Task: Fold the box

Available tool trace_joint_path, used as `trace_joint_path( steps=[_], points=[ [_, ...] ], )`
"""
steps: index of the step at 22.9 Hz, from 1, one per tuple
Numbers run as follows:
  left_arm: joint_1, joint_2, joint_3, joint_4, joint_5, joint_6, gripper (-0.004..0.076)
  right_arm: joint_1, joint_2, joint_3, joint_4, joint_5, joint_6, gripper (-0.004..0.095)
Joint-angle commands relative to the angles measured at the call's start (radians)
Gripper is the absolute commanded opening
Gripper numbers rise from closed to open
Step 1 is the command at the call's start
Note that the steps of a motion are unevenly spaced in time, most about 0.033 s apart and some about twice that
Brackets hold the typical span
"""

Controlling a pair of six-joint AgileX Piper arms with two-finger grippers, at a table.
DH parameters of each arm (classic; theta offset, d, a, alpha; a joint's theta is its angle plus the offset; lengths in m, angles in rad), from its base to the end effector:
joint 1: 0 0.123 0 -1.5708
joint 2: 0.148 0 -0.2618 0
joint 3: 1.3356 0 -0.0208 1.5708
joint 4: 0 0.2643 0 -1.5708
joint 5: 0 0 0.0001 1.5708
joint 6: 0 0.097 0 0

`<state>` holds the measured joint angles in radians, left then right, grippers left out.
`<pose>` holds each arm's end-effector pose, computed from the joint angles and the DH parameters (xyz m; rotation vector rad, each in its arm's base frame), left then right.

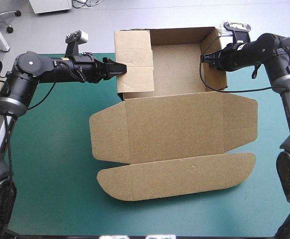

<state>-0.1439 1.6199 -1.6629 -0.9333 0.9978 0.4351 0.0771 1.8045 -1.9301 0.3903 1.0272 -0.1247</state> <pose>0.3558 -0.1178 0.3934 0.3715 2.1360 -1.0007 0.4130 0.0636 0.3776 -0.1544 2.3391 0.4692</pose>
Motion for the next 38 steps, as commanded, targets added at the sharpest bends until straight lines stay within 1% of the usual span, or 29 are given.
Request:
trace_joint_path(
  steps=[1,7,12,18,22,23,24,26,30,32,34,35,38],
  points=[
    [-0.032,-0.019,-0.044,0.005,-0.034,-0.03,0.0414,0.0,-0.056,-0.028,0.053,-0.033,0.018,-0.0023],
    [-0.095,0.003,-0.054,0.114,-0.028,-0.084,0.0414,0.0,-0.056,-0.028,0.023,-0.034,0.052,-0.0023],
    [-0.097,0.001,-0.062,0.18,-0.024,-0.125,0.0414,0.0,-0.056,-0.028,0.023,-0.035,0.067,-0.002],
    [-0.106,0.005,-0.086,0.233,-0.052,-0.159,0.041,0.001,-0.056,-0.028,0.013,-0.029,0.07,-0.0012],
    [-0.122,0.016,-0.132,0.345,-0.04,-0.221,0.0393,0.008,-0.056,-0.028,-0.018,-0.024,0.082,-0.0012],
    [-0.132,0.022,-0.15,0.381,-0.029,-0.245,0.0393,0.017,-0.056,-0.028,-0.04,-0.024,0.089,-0.0012],
    [-0.152,0.041,-0.185,0.424,-0.014,-0.257,0.0392,0.041,-0.056,-0.028,-0.098,-0.024,0.108,-0.0012],
    [-0.187,0.072,-0.234,0.504,0.019,-0.302,0.0392,0.071,-0.05,-0.028,-0.136,-0.024,0.125,-0.0012],
    [-0.226,0.139,-0.304,0.631,0.116,-0.369,0.0392,0.089,-0.034,-0.028,-0.141,-0.029,0.158,-0.0012],
    [-0.235,0.148,-0.304,0.643,0.117,-0.379,0.0392,0.089,-0.03,-0.028,-0.141,-0.032,0.17,-0.0012],
    [-0.249,0.155,-0.304,0.693,0.123,-0.397,0.0392,0.089,-0.023,-0.03,-0.141,-0.032,0.188,-0.0012],
    [-0.268,0.157,-0.31,0.756,0.132,-0.417,0.0392,0.089,-0.017,-0.03,-0.136,-0.032,0.191,-0.0012],
    [-0.303,0.172,-0.329,0.828,0.149,-0.421,0.0391,0.089,-0.003,-0.03,-0.145,-0.019,0.197,-0.0013]
  ],
)
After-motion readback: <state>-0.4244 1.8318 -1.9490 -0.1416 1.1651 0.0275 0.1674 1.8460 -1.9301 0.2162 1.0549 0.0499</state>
